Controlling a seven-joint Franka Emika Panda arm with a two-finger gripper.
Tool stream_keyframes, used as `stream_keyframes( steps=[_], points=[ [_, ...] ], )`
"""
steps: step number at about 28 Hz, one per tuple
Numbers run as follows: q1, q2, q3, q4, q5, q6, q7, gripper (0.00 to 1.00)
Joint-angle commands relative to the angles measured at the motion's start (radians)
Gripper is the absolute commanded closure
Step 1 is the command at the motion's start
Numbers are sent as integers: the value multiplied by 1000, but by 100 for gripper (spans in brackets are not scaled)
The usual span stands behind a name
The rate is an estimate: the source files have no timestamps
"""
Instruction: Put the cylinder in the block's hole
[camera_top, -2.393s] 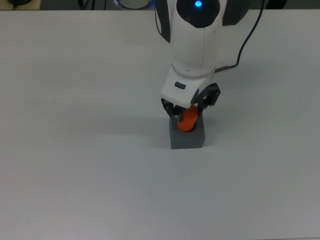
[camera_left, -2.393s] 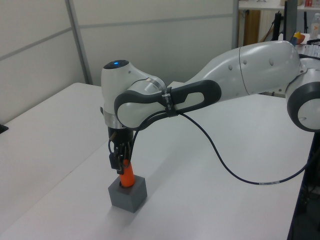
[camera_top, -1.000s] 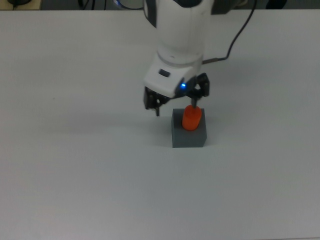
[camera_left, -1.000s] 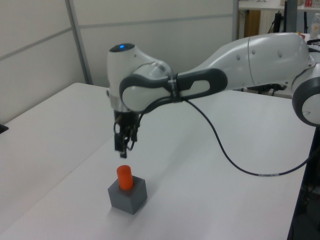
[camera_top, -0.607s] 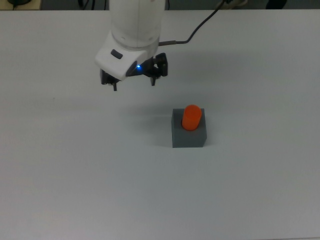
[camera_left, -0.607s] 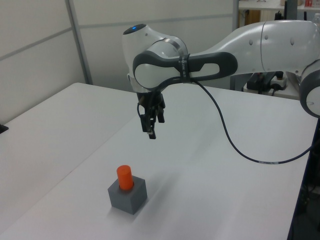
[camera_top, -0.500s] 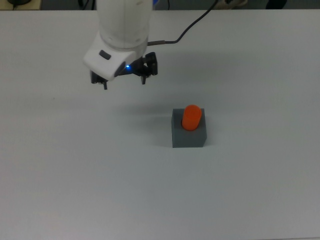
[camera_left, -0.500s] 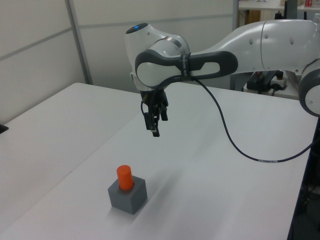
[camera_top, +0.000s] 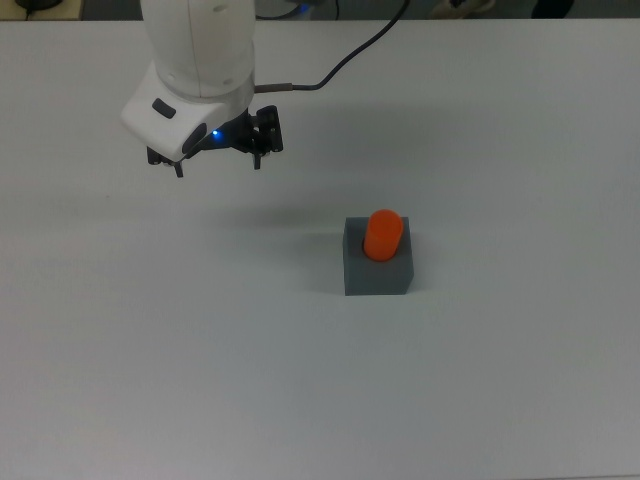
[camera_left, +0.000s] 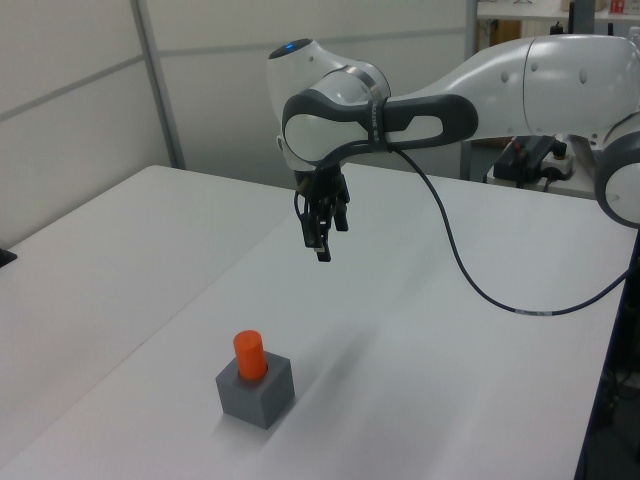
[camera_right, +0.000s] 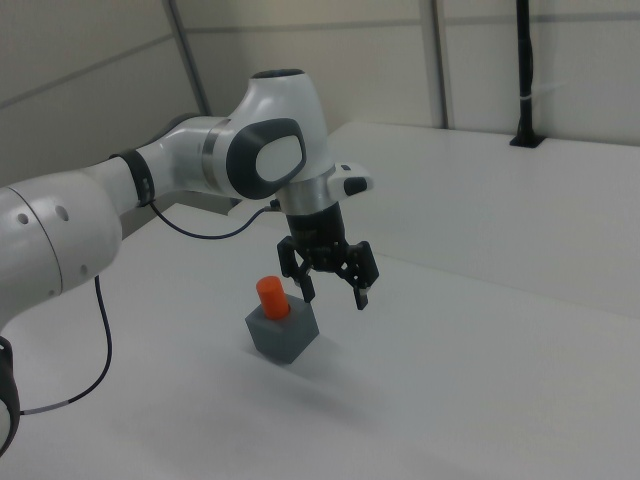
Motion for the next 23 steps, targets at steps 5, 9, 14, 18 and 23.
stream_keyframes(
  steps=[5,9,14,18,23],
  points=[
    [-7,-4,-1,-13,0,16,-20,0],
    [-21,-4,-1,-12,3,17,-19,0],
    [-25,-4,-1,-12,3,19,-19,0],
    [-27,-4,-1,-12,3,19,-17,0],
    [-36,-4,-1,-10,14,19,-19,0]
  ],
)
